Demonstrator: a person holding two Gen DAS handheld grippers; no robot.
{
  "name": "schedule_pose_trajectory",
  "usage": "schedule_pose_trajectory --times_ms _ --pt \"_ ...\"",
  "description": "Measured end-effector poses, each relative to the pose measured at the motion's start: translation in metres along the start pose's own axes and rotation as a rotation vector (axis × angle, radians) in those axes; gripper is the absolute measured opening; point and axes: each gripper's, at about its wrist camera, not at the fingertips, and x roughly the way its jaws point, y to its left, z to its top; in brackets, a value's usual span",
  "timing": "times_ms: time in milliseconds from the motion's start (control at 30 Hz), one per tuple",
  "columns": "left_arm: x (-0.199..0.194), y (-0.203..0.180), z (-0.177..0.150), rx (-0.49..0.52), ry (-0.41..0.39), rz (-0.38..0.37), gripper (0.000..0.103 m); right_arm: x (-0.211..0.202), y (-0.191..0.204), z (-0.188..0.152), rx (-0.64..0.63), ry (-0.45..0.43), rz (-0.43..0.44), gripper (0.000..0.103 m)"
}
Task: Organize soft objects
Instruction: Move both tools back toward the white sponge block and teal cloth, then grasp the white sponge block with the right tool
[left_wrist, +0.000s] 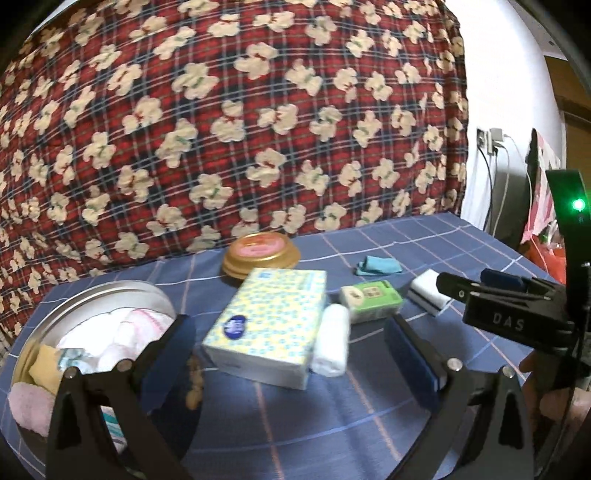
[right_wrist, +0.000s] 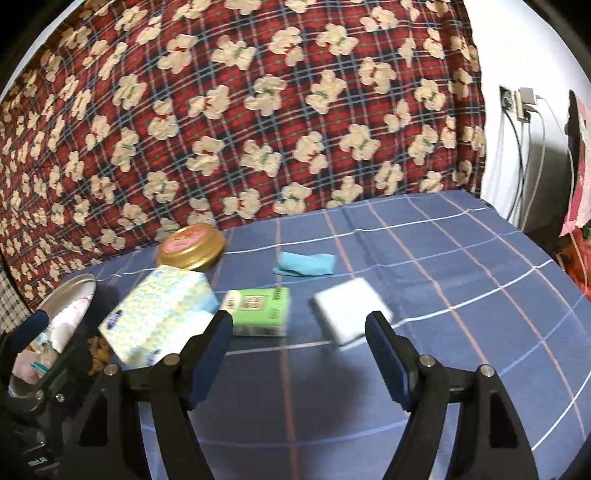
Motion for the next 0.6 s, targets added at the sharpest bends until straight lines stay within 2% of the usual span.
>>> schedule_pose_trajectory --times_ms 333,600 --pt "0.024 -0.029 -0.001 0.023 0.061 -0.042 0.103 0.004 -0.055 -0.002 -0.007 0.023 -0.075 0.076" --pt "0.045 -0.055 0.007 0.089 0.107 -0.047 0.103 0.036 -0.061 0.01 -0.07 0.128 -0.051 0.076"
